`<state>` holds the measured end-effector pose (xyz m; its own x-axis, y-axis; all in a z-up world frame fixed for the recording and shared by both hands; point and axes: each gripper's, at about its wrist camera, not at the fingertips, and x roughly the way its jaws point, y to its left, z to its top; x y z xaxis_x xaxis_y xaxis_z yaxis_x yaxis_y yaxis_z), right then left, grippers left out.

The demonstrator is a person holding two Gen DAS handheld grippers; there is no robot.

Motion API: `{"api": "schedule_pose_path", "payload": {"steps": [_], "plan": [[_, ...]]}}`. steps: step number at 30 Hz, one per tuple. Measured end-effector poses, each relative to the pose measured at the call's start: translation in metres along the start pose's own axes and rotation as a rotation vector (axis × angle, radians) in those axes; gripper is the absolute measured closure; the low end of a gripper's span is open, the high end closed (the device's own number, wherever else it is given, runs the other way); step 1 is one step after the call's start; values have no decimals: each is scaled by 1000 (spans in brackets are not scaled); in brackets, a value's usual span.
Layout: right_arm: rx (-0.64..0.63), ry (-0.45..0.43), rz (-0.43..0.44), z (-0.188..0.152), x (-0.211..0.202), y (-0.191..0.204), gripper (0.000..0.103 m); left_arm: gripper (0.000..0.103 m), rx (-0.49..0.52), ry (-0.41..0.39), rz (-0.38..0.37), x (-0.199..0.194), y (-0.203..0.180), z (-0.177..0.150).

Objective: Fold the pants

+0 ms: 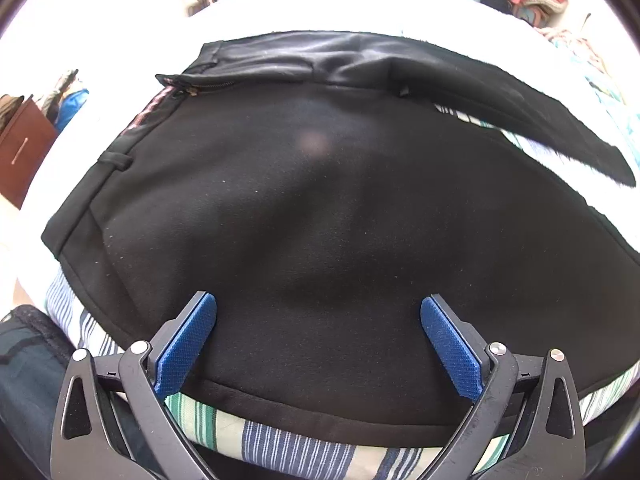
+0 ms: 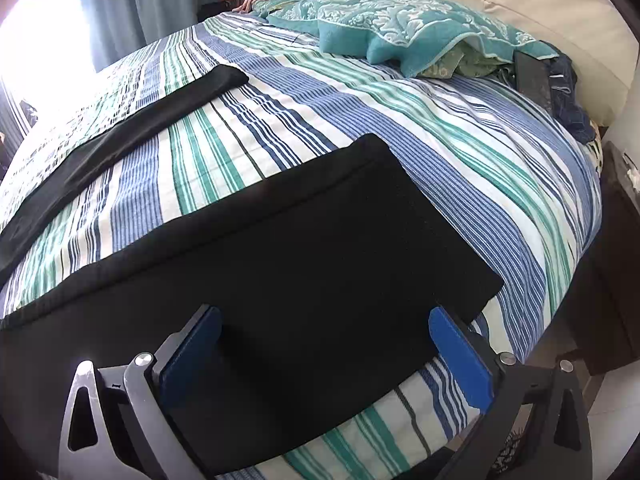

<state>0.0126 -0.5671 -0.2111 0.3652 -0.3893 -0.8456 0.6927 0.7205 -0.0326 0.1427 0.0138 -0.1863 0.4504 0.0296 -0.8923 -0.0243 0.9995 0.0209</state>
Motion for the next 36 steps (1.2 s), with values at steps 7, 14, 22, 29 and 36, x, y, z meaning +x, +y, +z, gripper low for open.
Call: {"api": "schedule_pose_path", "payload": {"steps": [7,14,22,29,36], "plan": [[-242,-100,291,-40,-60,88,0,1,-11,-11,-81,-6,-6,-1],[-501,-46,318,-83,-58,170,0,1,-17,-90,-92,-18,-6,39],[-496,22,349,-91,-41,178,0,1,-100,-12,55,50,0,153],[-446,32,388,-90,-35,172,0,1,45,0,72,56,-7,138],[-469,135,387,-70,-34,179,0,1,-5,-63,42,52,8,118]]}}
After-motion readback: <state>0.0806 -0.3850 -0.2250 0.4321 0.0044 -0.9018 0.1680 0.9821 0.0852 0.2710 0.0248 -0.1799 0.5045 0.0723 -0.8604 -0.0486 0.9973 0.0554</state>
